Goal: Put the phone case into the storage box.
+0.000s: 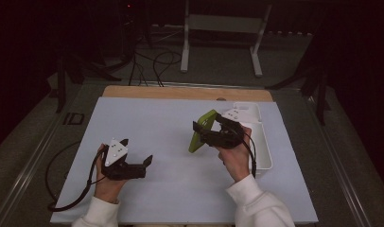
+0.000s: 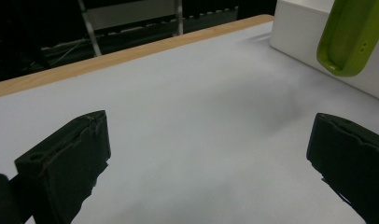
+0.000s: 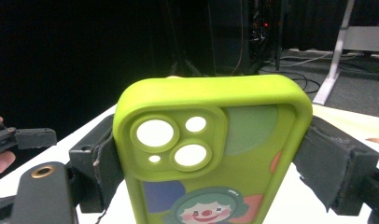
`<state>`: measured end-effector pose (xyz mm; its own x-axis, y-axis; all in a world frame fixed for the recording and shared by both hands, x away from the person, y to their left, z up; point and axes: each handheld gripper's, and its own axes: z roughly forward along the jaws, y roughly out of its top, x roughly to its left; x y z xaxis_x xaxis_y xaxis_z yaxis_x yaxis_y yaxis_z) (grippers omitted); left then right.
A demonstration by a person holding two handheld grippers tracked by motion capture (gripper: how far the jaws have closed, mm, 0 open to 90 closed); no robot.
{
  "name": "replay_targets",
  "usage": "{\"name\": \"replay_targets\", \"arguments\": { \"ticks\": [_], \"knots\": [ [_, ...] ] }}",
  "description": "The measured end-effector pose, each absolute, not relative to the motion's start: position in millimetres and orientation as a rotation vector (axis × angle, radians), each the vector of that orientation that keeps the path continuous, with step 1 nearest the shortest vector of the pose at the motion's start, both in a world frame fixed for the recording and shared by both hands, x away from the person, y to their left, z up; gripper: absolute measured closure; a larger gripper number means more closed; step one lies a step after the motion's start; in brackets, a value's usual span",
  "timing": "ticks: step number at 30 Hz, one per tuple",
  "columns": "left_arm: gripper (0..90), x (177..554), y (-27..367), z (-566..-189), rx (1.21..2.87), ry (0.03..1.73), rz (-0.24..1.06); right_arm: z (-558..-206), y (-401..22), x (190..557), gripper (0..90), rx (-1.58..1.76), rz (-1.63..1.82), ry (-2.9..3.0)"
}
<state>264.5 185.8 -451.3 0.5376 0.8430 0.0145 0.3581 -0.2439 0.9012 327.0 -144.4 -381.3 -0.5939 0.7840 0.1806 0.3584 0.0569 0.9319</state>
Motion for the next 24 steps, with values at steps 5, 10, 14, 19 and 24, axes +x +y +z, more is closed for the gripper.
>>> {"name": "replay_targets", "arguments": {
  "ticks": [5, 10, 14, 19, 24],
  "knots": [
    [0.2, 261, 196, -452, 1.814, 1.001, 0.643, -382, -145, 329, 16.3, 1.146, 1.542, 1.965],
    [0.2, 260, 204, -455, 1.812, 1.019, 0.647, -382, -146, 330, 16.3, 1.15, 1.538, 1.962],
    [0.2, 257, 210, -458, 1.814, 1.026, 0.642, -381, -147, 332, 16.3, 1.151, 1.533, 1.96],
    [0.1, 255, 216, -462, 1.828, 1.01, 0.632, -381, -148, 333, 16.3, 1.152, 1.527, 1.959],
    [0.1, 251, 221, -467, 1.845, 0.984, 0.629, -380, -149, 335, 16.3, 1.15, 1.521, 1.958]
  ]
}}
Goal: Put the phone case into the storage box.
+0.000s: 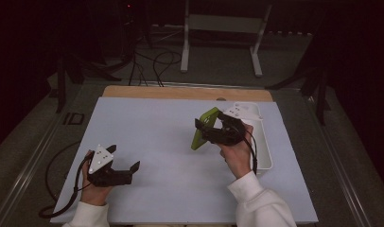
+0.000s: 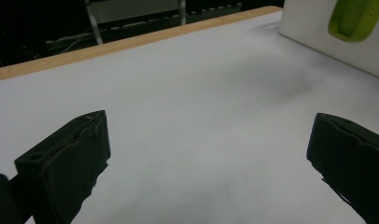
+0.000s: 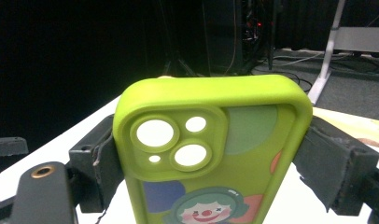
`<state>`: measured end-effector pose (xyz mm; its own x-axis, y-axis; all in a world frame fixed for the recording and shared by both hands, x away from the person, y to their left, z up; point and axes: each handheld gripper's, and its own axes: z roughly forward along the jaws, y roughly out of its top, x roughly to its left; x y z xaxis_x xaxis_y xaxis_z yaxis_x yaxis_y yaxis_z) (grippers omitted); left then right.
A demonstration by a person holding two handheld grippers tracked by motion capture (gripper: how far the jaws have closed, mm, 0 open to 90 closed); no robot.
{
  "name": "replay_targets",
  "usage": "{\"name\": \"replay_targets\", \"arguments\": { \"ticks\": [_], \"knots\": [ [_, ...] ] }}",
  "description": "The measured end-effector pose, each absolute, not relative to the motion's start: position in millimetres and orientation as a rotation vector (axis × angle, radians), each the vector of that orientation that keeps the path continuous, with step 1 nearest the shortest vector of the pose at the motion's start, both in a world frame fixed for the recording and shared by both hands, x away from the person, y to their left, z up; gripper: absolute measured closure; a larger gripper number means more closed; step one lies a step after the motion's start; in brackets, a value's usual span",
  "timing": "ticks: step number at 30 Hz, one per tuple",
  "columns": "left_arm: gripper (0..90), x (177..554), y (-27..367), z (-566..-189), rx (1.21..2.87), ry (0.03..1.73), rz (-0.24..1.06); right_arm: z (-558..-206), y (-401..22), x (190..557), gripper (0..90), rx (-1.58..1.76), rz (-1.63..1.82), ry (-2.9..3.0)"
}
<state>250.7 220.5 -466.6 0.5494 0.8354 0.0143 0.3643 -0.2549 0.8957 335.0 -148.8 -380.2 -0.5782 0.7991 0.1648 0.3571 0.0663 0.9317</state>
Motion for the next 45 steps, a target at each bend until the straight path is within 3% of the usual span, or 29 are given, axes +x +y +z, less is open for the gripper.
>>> {"name": "replay_targets", "arguments": {
  "ticks": [45],
  "knots": [
    [0.1, 235, 234, -484, 1.864, 0.968, 0.651, -376, -163, 361, 16.2, 1.184, 1.443, 1.899]
  ]
}}
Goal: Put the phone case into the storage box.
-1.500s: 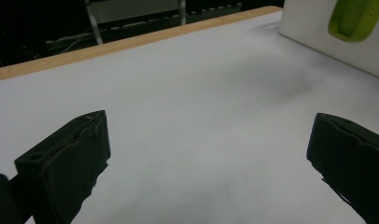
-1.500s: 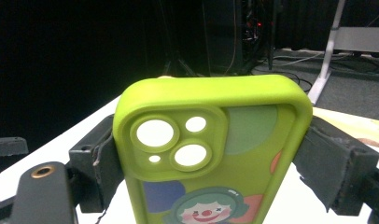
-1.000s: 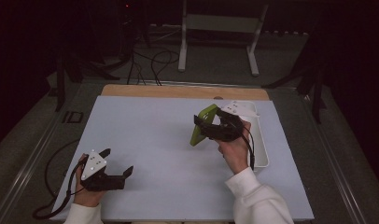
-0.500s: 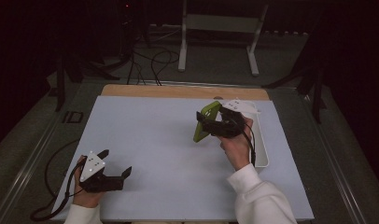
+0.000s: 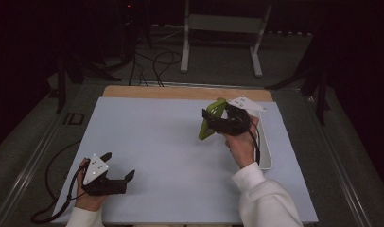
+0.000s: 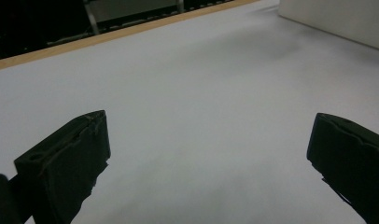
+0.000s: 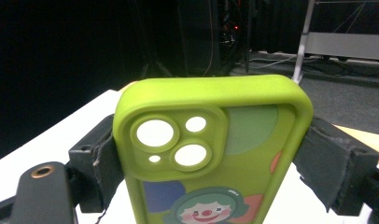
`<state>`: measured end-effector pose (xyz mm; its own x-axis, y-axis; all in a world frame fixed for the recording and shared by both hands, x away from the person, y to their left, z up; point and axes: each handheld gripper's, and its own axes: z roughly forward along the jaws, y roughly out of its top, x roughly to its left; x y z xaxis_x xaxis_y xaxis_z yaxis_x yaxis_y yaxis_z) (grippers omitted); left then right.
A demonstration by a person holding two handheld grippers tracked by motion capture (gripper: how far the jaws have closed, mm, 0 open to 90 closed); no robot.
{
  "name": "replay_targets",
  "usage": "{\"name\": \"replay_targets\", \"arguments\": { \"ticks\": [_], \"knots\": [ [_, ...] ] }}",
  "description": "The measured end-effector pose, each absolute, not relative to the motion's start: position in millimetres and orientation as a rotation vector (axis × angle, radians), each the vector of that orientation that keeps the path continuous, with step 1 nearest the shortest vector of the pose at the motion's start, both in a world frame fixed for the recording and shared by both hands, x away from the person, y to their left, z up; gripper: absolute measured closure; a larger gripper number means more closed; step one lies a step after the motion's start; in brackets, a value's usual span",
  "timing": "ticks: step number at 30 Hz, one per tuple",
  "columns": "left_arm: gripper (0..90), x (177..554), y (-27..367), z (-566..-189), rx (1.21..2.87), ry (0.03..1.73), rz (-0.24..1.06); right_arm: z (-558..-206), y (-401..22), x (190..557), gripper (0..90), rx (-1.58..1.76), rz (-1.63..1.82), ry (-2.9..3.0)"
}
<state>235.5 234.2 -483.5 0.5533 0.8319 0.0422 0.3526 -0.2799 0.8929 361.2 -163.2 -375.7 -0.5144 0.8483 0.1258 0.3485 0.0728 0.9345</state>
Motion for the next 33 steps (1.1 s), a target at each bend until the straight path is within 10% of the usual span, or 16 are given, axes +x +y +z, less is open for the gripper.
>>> {"name": "replay_targets", "arguments": {
  "ticks": [33],
  "knots": [
    [0.1, 235, 232, -485, 1.877, 0.967, 0.655, -369, -175, 386, 16.3, 1.239, 1.387, 1.832]
  ]
}}
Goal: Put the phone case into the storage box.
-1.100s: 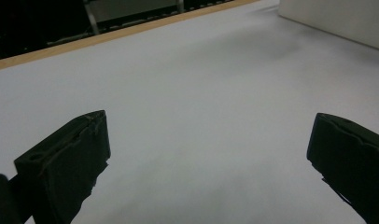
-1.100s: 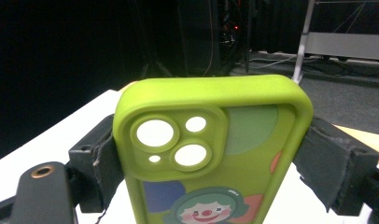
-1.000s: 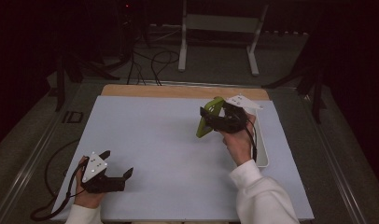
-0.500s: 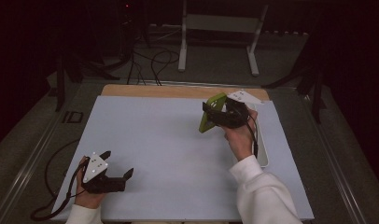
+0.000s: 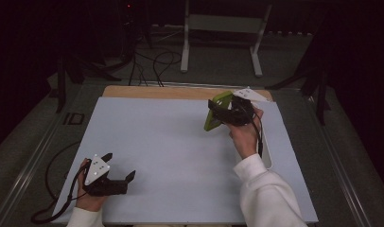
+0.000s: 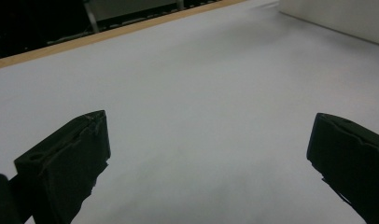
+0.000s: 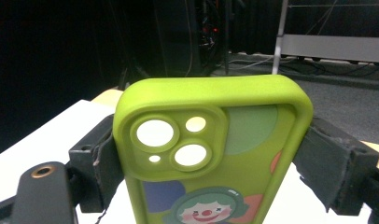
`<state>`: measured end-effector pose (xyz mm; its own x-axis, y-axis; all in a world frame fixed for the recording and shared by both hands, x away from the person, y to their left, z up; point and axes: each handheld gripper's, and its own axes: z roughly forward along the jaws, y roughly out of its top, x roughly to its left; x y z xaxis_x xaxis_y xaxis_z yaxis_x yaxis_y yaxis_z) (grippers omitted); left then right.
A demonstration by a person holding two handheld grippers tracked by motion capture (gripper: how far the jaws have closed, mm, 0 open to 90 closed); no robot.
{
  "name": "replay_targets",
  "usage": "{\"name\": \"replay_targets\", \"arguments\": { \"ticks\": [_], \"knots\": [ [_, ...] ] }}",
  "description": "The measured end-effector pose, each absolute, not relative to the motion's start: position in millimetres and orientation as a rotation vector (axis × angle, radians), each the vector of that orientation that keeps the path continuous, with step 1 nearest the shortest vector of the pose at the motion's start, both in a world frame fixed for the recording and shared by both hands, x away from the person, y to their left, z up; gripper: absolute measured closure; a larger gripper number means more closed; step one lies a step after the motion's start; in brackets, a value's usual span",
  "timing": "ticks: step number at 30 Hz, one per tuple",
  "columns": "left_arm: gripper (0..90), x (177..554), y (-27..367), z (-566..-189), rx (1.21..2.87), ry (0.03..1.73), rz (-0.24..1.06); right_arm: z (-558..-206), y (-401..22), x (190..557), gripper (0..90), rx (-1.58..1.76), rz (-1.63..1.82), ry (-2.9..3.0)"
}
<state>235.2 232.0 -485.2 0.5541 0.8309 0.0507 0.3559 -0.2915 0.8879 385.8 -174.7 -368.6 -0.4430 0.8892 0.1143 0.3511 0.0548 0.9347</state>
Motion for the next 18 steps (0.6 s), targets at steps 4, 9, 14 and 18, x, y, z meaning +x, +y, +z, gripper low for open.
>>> {"name": "replay_targets", "arguments": {
  "ticks": [4, 9, 14, 18],
  "knots": [
    [0.1, 235, 232, -485, 1.874, 0.968, 0.655, -367, -176, 388, 16.2, 1.245, 1.378, 1.824],
    [0.1, 235, 231, -485, 1.877, 0.967, 0.655, -366, -179, 392, 16.3, 1.26, 1.367, 1.809],
    [0.1, 235, 231, -486, 1.877, 0.967, 0.654, -365, -181, 395, 16.3, 1.268, 1.355, 1.798],
    [0.1, 235, 231, -486, 1.877, 0.968, 0.655, -364, -183, 398, 16.2, 1.272, 1.348, 1.793]
  ]
}}
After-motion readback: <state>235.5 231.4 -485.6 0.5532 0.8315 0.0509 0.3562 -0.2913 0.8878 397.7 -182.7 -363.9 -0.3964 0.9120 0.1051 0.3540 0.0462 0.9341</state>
